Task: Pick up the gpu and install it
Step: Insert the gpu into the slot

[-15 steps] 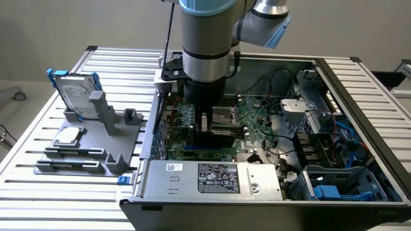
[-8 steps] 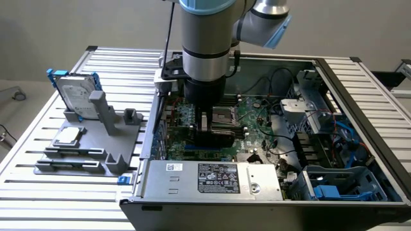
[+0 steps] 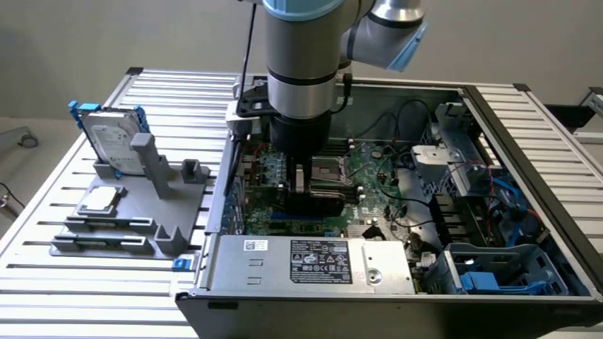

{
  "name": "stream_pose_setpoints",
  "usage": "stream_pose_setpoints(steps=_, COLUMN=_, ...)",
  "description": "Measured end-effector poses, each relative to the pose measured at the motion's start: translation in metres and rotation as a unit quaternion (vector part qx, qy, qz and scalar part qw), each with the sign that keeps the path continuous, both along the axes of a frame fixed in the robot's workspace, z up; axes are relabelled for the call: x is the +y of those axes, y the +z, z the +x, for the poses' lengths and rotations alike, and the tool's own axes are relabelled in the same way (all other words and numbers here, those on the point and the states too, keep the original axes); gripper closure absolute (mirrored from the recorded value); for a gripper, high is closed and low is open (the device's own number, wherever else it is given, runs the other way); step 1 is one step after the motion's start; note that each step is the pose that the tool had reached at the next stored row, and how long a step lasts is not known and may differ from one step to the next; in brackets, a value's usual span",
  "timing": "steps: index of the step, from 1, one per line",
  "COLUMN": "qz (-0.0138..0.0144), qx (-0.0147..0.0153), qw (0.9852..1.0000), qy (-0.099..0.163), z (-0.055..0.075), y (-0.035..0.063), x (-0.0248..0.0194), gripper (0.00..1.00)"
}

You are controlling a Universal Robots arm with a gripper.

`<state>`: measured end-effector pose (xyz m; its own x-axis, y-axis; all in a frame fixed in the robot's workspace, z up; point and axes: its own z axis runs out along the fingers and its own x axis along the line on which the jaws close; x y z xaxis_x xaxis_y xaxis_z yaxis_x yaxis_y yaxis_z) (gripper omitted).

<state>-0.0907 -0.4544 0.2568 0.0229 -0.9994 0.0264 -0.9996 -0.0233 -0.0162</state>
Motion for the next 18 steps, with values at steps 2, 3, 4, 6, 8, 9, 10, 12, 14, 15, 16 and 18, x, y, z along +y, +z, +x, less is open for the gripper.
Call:
stream_pose_setpoints(steps=2, qz=-0.0002, qx=-0.0024, qw=1.0, qy=0.0, z=-0.0001, y=-0.0002, x=0.0001, gripper=0.73)
stream_pose_setpoints(steps=3, qz=-0.0002, qx=-0.0039, qw=1.0, qy=0.0, z=-0.0003, y=-0.0005, x=0.0001, gripper=0.73)
stream_pose_setpoints(steps=4, qz=-0.0002, qx=-0.0053, qw=1.0, qy=0.0, z=-0.0006, y=-0.0011, x=0.0002, gripper=0.73)
stream_pose_setpoints(steps=6, qz=-0.0003, qx=-0.0075, qw=1.0, qy=0.0, z=-0.0016, y=-0.0022, x=0.0003, gripper=0.73)
stream_pose_setpoints(steps=8, qz=-0.0006, qx=-0.0085, qw=1.0, qy=0.001, z=-0.0034, y=-0.0025, x=0.0006, gripper=0.73)
stream_pose_setpoints(steps=9, qz=-0.0004, qx=-0.0085, qw=1.0, qy=0.001, z=-0.0044, y=-0.0027, x=0.0009, gripper=0.73)
stream_pose_setpoints(steps=10, qz=-0.0003, qx=-0.0089, qw=1.0, qy=0.001, z=-0.005, y=-0.0029, x=0.0011, gripper=0.73)
stream_pose_setpoints(steps=12, qz=-0.0002, qx=-0.0091, qw=1.0, qy=0.002, z=-0.0058, y=-0.003, x=0.0016, gripper=0.73)
stream_pose_setpoints(steps=14, qz=-0.0003, qx=-0.0093, qw=1.0, qy=0.002, z=-0.006, y=-0.003, x=0.0019, gripper=0.73)
stream_pose_setpoints(steps=15, qz=-0.0003, qx=-0.0094, qw=1.0, qy=0.002, z=-0.0061, y=-0.0031, x=0.0021, gripper=0.73)
stream_pose_setpoints(steps=16, qz=-0.0004, qx=-0.0095, qw=1.0, qy=0.003, z=-0.0061, y=-0.0031, x=0.0023, gripper=0.73)
stream_pose_setpoints(steps=18, qz=-0.0006, qx=-0.0095, qw=0.9999, qy=0.004, z=-0.0061, y=-0.0031, x=0.0026, gripper=0.73)
